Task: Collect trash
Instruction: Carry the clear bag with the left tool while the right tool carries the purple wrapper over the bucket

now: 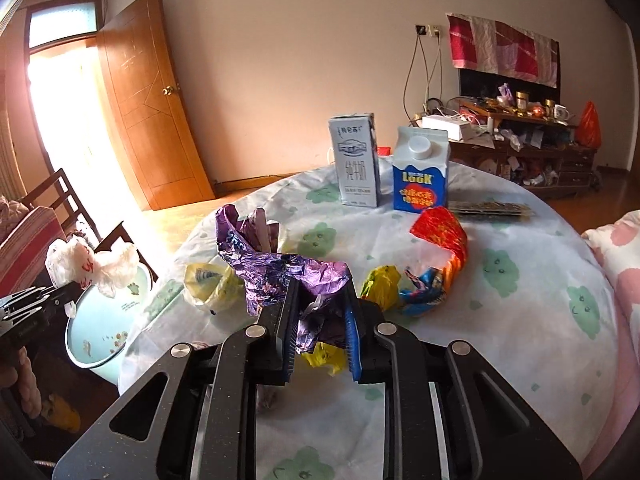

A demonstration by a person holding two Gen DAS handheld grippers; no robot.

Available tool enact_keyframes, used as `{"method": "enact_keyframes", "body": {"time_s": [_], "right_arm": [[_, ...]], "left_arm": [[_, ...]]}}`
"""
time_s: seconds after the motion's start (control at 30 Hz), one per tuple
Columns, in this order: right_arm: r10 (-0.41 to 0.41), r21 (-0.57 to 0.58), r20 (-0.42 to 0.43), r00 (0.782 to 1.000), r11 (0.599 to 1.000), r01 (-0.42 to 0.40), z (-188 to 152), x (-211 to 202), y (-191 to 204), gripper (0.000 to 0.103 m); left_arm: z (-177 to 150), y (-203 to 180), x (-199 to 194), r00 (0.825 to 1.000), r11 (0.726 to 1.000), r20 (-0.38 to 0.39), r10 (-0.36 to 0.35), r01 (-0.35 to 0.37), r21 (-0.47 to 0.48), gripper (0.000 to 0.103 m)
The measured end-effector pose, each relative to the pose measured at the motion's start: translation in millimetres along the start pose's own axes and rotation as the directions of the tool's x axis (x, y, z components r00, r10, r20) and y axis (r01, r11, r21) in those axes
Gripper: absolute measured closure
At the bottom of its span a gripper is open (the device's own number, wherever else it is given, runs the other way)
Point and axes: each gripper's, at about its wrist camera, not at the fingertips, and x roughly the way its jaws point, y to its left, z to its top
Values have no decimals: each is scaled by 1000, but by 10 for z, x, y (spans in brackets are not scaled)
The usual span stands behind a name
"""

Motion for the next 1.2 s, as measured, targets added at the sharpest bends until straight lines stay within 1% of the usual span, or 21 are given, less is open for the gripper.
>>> {"method": "enact_keyframes", "body": {"time_s": [0.17,0.4,0.57,0.9,1.2], "right_arm": [[30,-43,-3,1000,999,-30,47,172,280,82],[65,-103,2,998,993,-65,118,381,633,82],[84,-140,8,996,987,-82,139,489,806,82],[127,-243,19,992,963,-119,141,673,1178,81],[169,-288,9,986,944,-159,114,812,1401,81]], "left_arm": [[-31,131,9,999,999,8,39,-39,-18,93],[-63,258,16,997,997,9,72,-71,-40,93],[-80,332,7,994,993,16,105,-104,-53,93],[-165,504,23,986,984,2,167,-166,-60,93],[-184,622,1,980,977,4,200,-199,-72,93]]}}
